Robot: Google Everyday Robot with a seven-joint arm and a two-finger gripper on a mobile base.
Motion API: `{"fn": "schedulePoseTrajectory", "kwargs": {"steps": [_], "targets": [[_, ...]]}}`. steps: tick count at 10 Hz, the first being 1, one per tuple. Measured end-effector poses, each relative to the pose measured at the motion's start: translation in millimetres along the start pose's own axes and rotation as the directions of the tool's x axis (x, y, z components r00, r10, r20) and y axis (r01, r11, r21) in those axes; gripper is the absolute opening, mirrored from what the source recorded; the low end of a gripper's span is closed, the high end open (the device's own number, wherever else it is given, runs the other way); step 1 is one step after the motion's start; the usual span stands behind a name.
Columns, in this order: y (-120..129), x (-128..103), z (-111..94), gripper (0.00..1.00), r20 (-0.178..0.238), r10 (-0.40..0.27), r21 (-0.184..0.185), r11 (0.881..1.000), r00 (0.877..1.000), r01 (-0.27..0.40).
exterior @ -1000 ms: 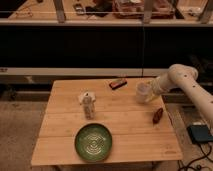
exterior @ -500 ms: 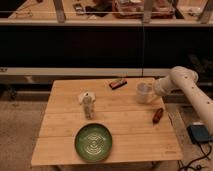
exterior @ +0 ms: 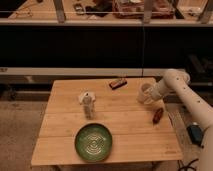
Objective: Pick up the ceramic cup
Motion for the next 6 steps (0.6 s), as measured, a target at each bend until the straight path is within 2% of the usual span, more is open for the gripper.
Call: {"fn": "schedulePoseTrajectory", "kwargs": {"steps": [1, 2, 3, 4, 5, 6], "targets": [[2, -9, 3, 0.08, 0.031, 0.000, -0.027, 1.000, 1.000, 0.000], [4, -17, 3, 0.02, 0.068, 0.006, -0.043, 0.999, 0.998, -0.003], [3, -28, -1, 0.00, 0.106, -0.006, -0.048, 0.999, 0.994, 0.011], [-3, -49, -14, 0.00, 0.149, -0.059, -0.039, 0.997, 0.987, 0.065], [-12, -66, -32, 0.00, 0.160, -0.120, -0.017, 0.992, 0.980, 0.124], [-14, -76, -45, 0.00, 0.155, -0.167, -0.011, 0.985, 0.974, 0.170]]}}
